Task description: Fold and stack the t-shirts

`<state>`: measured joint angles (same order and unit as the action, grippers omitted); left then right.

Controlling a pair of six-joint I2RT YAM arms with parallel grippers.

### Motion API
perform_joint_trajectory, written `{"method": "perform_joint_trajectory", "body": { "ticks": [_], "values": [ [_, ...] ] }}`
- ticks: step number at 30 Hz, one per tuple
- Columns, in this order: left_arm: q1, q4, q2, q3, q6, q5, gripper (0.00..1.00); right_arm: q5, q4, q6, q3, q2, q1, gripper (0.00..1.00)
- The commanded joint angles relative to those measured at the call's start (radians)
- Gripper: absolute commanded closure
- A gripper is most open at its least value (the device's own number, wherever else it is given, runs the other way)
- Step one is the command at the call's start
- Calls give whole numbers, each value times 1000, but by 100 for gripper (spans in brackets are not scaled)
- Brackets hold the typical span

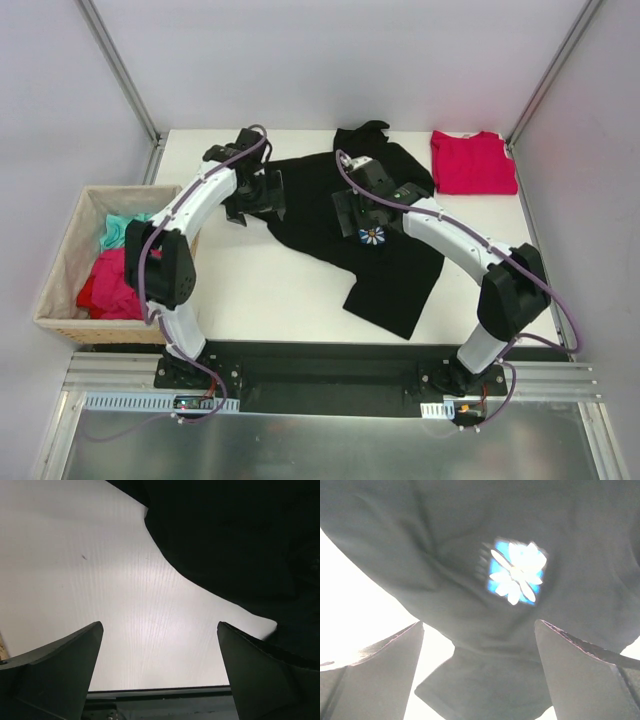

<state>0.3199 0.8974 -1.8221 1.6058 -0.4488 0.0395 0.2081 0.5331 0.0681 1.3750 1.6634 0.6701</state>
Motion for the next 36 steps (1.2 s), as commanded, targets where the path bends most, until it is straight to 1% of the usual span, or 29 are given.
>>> {"method": "perform_joint_trajectory", "body": {
  "ticks": [1, 4, 6, 7, 8, 9, 10, 12, 14, 15, 16, 17, 19, 26, 31, 34, 35, 36],
  "values": [
    [-7, -115, 145, -49, 27, -84, 1, -45, -48, 62, 110, 51, 45, 3],
    [-28, -141, 190, -67, 24, -107, 1, -62, -129, 130, 145, 67, 89, 3],
    [-54, -179, 249, -125, 9, -105, 1, -67, -174, 173, 186, 84, 121, 3],
    [-86, -201, 273, -156, -13, -113, 1, -73, -186, 188, 205, 93, 138, 3],
    [-105, -216, 297, -215, -22, -113, 1, -73, -188, 199, 225, 108, 147, 3],
    [-123, -224, 332, -237, -31, -112, 1, -70, -176, 216, 246, 127, 152, 3],
    [-160, -226, 346, -254, -48, -112, 1, -64, -159, 220, 312, 174, 164, 3],
    [-183, -223, 381, -300, -51, -138, 1, -53, -95, 226, 383, 229, 178, 3],
    [-206, -222, 415, -343, -51, -173, 1, -41, -58, 217, 479, 318, 194, 3],
    [-214, -222, 426, -354, -51, -174, 1, -30, -9, 207, 516, 356, 198, 3],
    [-222, -222, 432, -369, -47, -173, 1, -7, 17, 202, 594, 425, 204, 4],
    [-234, -222, 441, -372, -44, -174, 1, 0, 62, 199, 631, 464, 207, 4],
    [-242, -218, 446, -379, -36, -176, 1, 17, 90, 187, 698, 543, 215, 3],
    [-266, -210, 465, -377, -19, -173, 1, 48, 122, 161, 785, 699, 235, 2],
    [-272, -210, 465, -382, -14, -171, 1, 42, 119, 148, 835, 753, 252, 1],
    [-272, -212, 477, -391, -27, -177, 1, 47, 62, 162, 837, 753, 266, 1],
    [-272, -213, 481, -394, -30, -185, 1, 45, 56, 164, 857, 759, 267, 1],
    [-272, -213, 487, -397, -37, -193, 1, 45, 62, 164, 910, 782, 270, 1]
  ]
}}
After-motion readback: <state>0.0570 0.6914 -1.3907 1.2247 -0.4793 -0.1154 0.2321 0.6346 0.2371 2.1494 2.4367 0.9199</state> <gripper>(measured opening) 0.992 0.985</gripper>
